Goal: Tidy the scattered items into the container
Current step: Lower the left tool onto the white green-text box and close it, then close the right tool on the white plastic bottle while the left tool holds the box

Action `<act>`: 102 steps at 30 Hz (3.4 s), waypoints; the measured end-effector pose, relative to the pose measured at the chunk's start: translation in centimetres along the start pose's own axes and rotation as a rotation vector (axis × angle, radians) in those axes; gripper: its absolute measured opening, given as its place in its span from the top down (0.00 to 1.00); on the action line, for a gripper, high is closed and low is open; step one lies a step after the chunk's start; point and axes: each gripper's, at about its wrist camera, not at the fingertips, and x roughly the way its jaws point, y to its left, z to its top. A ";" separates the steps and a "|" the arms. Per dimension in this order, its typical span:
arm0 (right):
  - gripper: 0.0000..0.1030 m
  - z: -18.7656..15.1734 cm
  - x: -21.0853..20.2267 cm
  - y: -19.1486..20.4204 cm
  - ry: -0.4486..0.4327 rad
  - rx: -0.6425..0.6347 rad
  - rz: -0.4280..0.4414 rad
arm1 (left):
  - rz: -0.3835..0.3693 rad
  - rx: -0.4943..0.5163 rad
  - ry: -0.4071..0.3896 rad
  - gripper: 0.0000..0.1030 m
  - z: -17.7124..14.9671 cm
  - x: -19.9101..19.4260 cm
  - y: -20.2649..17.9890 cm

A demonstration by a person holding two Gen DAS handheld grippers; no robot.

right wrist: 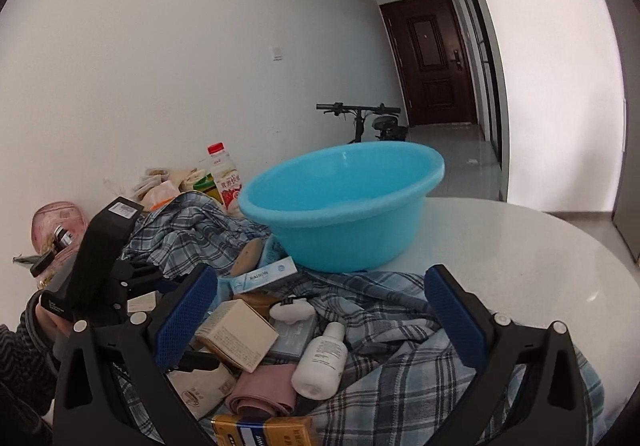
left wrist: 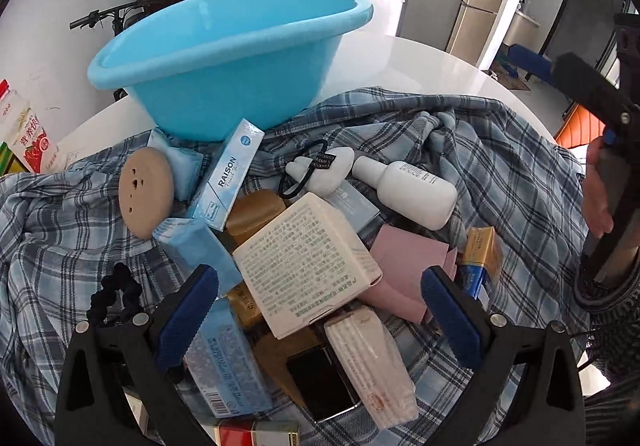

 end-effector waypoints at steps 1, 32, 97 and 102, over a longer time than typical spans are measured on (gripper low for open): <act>0.00 -0.2 0.1 -0.7 0.004 0.017 0.000 | -0.006 -0.011 0.000 0.00 0.1 0.2 0.1; 0.00 -1.6 1.5 -2.1 0.071 0.008 -0.068 | 0.009 0.041 0.012 0.24 0.3 2.1 -0.6; 0.26 -3.6 2.4 2.4 0.119 -0.243 -0.064 | -0.094 -0.127 -0.250 0.16 -0.8 0.2 1.7; 0.26 -3.6 2.8 2.2 0.130 -0.231 -0.072 | 0.035 -0.106 -0.161 0.20 -0.5 1.3 1.9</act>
